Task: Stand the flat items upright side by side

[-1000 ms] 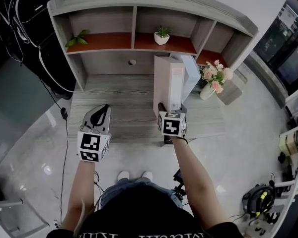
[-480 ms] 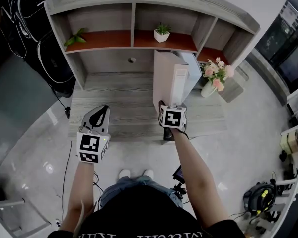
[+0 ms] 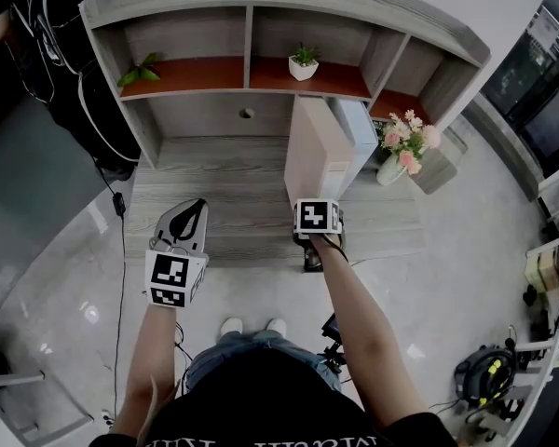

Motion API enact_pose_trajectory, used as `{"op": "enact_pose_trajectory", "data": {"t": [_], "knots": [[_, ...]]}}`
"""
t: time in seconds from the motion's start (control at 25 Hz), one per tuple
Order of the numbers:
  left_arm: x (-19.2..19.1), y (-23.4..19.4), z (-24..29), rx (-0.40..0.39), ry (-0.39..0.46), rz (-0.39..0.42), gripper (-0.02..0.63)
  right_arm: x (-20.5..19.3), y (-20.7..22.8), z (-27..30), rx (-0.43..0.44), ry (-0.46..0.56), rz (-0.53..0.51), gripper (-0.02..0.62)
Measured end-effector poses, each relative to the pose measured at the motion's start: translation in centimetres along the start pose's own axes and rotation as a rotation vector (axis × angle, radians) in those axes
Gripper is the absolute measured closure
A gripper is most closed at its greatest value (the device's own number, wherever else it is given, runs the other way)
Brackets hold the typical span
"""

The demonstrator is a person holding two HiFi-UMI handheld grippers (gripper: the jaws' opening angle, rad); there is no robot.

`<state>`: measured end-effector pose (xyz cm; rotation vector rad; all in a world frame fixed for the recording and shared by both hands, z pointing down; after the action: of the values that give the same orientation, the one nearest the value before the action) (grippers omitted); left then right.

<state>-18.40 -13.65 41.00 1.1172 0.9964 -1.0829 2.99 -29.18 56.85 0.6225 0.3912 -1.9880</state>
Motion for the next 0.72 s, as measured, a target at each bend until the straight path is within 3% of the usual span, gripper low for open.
{"op": "enact_pose_trajectory", "data": {"t": [0.72], "knots": [[-0.9, -0.6, -0.1, 0.036, -0.046, 0.013, 0.595, 0.8, 1.6, 4.5, -0.054, -0.024, 0.106, 0.272]]}}
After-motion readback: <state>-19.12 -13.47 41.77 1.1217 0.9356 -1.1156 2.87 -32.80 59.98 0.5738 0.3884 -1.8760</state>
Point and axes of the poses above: the fingertips, and each gripper's own axes: z forward along the fingers, y to its right, x out of its top, the point moved 2 cm from there along -z, backward along the fingers, and after that the axes turned 2 degrees about x, right-handed, at the moved point
